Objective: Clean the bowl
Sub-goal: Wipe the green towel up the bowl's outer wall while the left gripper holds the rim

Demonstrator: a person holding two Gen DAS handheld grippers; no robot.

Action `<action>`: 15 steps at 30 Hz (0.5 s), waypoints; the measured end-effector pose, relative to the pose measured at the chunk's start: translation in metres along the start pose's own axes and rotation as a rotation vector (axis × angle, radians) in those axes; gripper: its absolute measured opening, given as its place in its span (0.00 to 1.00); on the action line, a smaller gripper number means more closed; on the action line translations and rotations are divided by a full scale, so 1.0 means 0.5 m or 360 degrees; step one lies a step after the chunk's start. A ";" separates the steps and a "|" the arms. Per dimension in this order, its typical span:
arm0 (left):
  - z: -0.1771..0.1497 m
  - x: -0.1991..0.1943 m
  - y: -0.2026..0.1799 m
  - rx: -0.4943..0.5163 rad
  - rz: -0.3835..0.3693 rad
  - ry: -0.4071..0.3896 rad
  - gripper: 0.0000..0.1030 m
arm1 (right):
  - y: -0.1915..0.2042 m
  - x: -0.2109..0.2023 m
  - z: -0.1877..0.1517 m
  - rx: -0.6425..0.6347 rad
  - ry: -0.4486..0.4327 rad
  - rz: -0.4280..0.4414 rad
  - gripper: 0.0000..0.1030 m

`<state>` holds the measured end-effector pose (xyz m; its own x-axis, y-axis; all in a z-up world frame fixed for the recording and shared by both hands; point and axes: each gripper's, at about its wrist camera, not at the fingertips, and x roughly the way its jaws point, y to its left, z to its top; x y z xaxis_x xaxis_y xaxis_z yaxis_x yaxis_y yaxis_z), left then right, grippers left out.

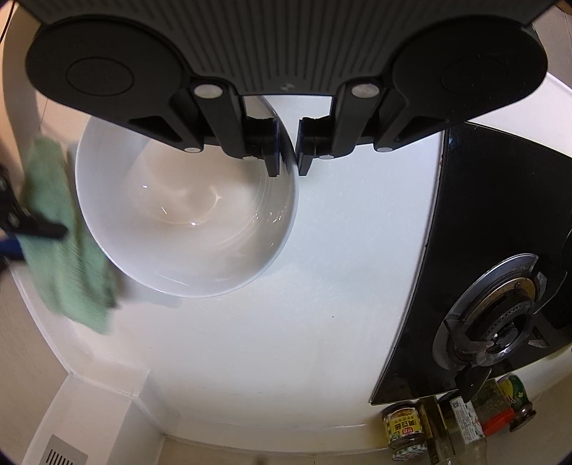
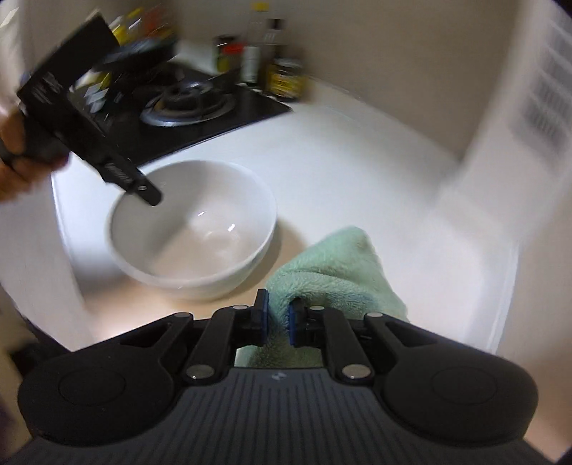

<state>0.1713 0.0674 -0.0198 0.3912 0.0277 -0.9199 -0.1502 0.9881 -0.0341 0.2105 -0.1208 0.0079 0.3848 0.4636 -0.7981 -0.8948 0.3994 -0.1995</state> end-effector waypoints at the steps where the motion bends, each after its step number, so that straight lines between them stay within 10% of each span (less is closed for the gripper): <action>1: 0.000 0.000 0.000 0.0005 0.0001 -0.0004 0.07 | -0.005 0.017 0.015 -0.0116 0.0032 0.0019 0.08; 10: 0.001 0.001 -0.004 -0.0014 0.0017 -0.0013 0.07 | 0.033 0.082 0.046 -0.0943 0.0227 0.0220 0.08; 15: 0.006 0.004 -0.007 -0.0022 0.0050 -0.0018 0.08 | 0.085 0.037 -0.004 -0.1040 0.0211 0.0246 0.08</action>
<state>0.1752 0.0642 -0.0203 0.3964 0.0605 -0.9161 -0.1753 0.9844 -0.0108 0.1789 -0.0969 -0.0167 0.2479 0.3595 -0.8996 -0.9061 -0.2424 -0.3466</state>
